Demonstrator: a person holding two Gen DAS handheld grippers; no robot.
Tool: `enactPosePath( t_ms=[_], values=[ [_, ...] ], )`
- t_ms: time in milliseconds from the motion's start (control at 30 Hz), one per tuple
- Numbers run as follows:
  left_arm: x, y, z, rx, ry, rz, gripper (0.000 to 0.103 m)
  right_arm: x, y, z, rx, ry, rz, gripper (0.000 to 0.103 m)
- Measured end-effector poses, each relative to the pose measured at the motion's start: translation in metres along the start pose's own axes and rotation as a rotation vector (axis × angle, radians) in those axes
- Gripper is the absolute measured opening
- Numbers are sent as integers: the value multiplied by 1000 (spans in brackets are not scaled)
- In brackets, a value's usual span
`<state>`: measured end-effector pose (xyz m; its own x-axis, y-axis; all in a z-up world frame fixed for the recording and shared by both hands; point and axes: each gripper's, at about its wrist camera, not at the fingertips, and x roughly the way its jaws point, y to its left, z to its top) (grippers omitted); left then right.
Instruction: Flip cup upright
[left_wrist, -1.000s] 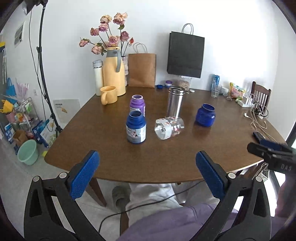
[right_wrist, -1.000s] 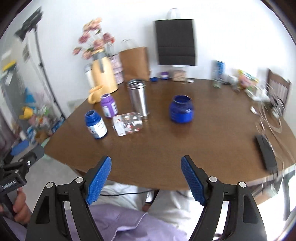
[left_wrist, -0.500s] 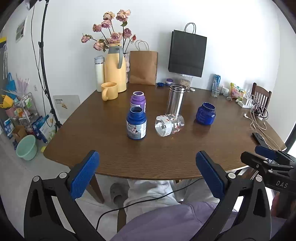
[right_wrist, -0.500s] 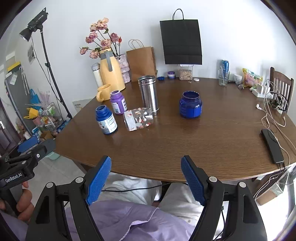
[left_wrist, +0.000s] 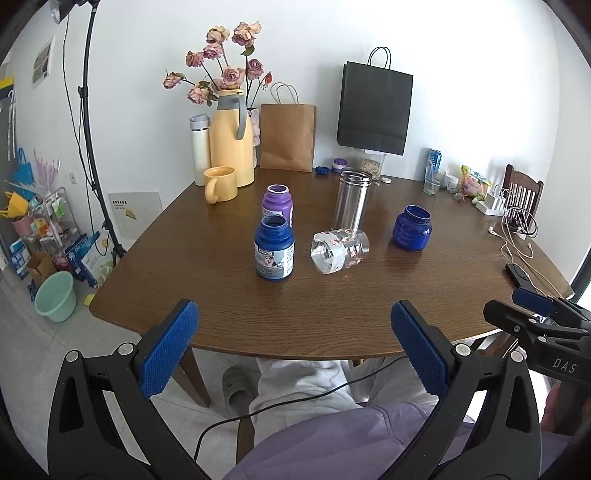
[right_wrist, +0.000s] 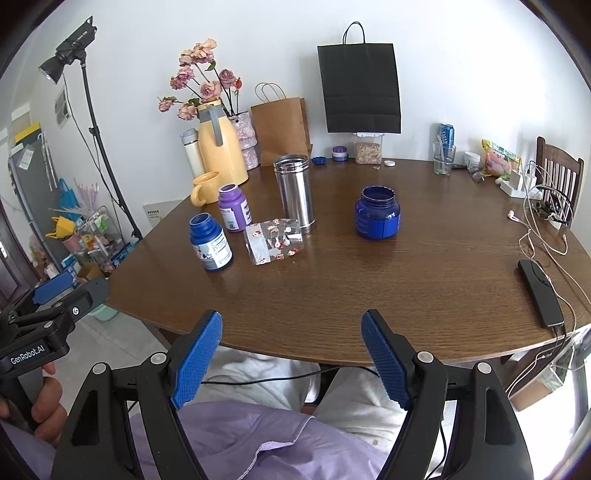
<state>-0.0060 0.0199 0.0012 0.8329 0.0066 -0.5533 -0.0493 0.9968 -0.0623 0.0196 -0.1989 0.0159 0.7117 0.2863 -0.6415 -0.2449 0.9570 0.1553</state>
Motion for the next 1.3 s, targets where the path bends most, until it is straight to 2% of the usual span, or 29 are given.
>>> enactPosePath(
  t_ms=[1300],
  values=[
    [0, 0, 0, 2, 0, 1, 103, -2, 0, 4, 0, -25, -5, 81]
  ],
)
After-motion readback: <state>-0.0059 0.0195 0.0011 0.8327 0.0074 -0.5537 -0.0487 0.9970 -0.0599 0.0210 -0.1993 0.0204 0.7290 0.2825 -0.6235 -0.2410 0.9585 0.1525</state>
